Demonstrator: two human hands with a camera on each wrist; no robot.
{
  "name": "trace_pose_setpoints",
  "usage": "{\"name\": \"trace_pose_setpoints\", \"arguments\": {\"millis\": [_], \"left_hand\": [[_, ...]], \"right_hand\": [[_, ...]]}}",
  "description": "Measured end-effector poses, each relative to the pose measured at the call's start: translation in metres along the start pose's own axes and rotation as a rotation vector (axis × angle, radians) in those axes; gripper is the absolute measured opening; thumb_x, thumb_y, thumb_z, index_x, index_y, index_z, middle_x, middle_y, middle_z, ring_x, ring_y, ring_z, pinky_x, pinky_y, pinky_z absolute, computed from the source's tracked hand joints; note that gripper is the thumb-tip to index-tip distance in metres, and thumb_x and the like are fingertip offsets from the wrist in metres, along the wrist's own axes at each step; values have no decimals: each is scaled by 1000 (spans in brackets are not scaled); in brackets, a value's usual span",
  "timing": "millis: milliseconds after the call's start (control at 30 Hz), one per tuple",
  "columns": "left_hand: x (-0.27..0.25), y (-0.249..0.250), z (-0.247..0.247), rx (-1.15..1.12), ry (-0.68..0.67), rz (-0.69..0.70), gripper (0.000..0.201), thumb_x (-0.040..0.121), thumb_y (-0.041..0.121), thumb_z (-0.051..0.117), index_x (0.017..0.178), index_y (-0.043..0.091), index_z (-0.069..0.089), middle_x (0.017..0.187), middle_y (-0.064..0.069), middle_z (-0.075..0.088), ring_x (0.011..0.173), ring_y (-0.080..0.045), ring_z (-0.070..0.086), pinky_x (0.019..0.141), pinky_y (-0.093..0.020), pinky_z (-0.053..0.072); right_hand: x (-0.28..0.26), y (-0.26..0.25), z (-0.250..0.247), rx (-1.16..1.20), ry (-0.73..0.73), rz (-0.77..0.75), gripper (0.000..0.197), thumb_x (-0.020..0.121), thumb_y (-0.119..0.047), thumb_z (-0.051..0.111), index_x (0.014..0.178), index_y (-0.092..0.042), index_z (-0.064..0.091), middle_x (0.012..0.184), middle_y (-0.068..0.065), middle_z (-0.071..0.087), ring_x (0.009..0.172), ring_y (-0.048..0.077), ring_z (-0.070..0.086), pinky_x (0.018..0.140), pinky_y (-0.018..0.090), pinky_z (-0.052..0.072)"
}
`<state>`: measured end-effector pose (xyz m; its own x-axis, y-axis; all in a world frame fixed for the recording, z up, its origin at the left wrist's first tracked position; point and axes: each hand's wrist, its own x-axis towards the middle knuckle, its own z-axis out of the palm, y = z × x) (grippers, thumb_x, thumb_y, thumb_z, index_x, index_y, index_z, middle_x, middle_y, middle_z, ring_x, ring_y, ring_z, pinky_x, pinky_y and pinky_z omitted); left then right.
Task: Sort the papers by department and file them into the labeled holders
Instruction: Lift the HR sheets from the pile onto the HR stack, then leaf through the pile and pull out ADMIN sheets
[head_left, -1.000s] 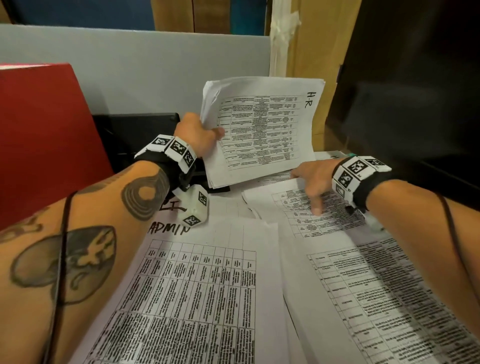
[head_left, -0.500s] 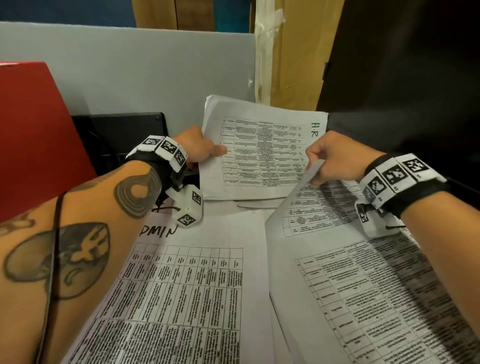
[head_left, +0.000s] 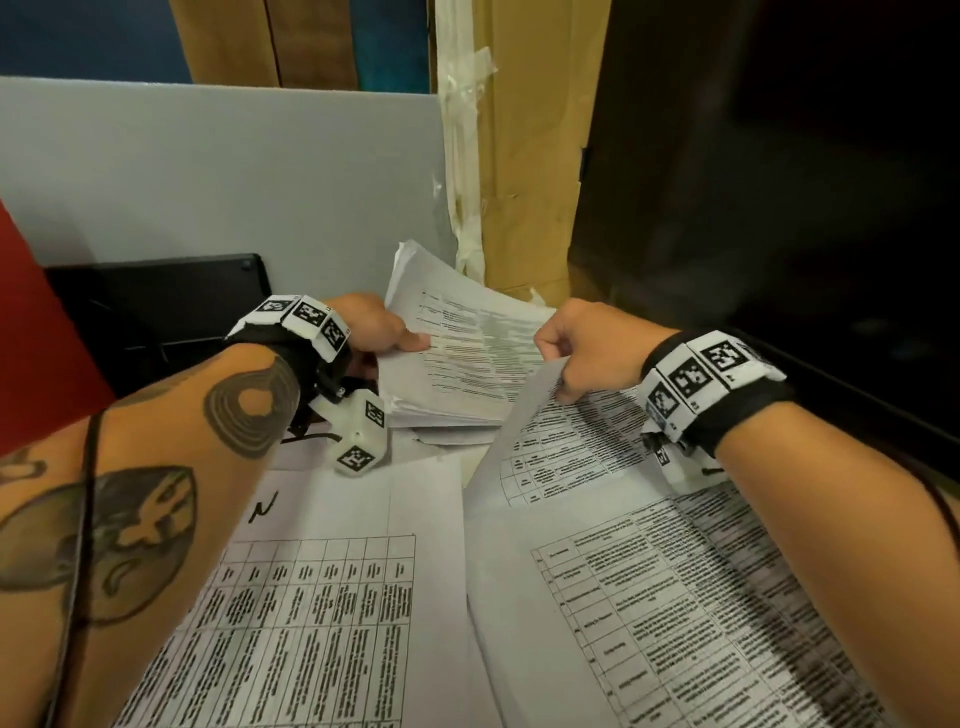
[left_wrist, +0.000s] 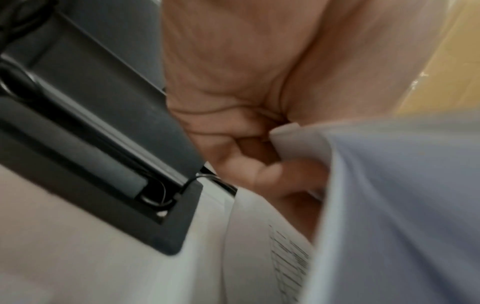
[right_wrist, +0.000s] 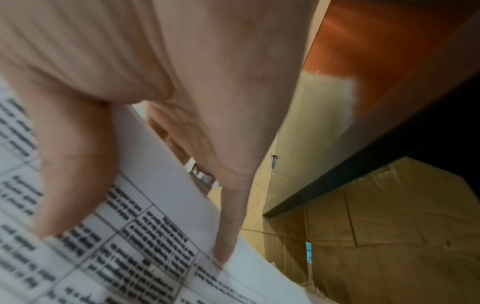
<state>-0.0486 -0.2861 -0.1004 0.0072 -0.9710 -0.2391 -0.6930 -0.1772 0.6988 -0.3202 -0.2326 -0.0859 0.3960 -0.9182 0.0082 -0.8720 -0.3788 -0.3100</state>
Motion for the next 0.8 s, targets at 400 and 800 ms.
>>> {"name": "trace_pose_setpoints", "arguments": {"millis": [400, 800], "left_hand": [[-5, -5, 18, -99, -49, -170, 24, 90, 11, 76, 112, 1, 72, 92, -12, 80, 82, -23, 75, 73, -28, 57], [-82, 8, -43, 317, 103, -70, 38, 94, 41, 72, 108, 6, 72, 102, -5, 78, 86, -21, 70, 91, -41, 61]], "right_hand": [[-2, -6, 4, -30, -57, 5, 17, 75, -6, 84, 75, -9, 67, 93, 18, 74, 89, 36, 70, 72, 40, 57], [3, -13, 3, -71, -101, 101, 36, 89, -24, 79, 123, -15, 71, 118, 4, 72, 97, 23, 66, 80, 31, 53]]}}
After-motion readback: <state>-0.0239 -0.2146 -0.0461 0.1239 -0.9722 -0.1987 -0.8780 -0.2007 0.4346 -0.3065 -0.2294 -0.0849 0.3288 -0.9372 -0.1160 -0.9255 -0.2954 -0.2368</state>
